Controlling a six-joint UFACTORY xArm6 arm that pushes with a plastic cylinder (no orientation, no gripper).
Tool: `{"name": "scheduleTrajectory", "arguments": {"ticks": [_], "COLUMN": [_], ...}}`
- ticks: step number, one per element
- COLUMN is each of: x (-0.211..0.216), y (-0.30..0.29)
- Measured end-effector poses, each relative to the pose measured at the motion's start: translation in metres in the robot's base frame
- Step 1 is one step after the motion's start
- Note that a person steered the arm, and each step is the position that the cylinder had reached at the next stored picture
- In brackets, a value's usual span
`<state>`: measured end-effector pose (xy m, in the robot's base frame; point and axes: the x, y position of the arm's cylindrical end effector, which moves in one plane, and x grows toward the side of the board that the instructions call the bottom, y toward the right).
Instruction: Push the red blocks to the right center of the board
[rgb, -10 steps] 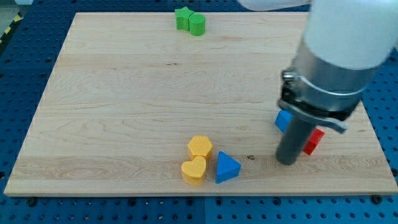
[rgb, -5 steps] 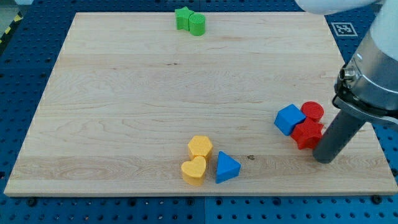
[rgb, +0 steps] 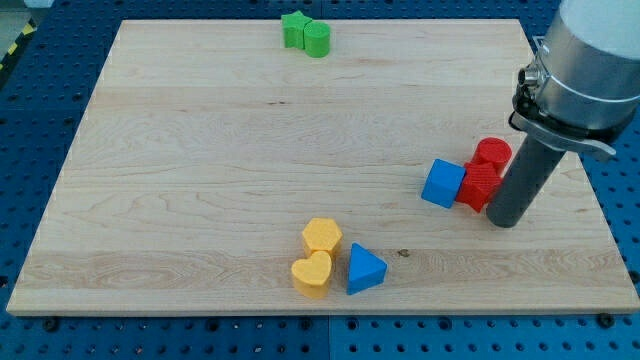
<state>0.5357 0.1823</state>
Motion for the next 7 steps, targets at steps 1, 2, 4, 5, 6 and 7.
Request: {"name": "scheduleTrajectory", "arguments": {"ticks": [1, 2, 4, 5, 6, 7], "x": [0.006, 0.006, -0.015, -0.017, -0.02, -0.024], "y": [-0.014, -0.032, -0.032, -0.032, -0.032, -0.032]}}
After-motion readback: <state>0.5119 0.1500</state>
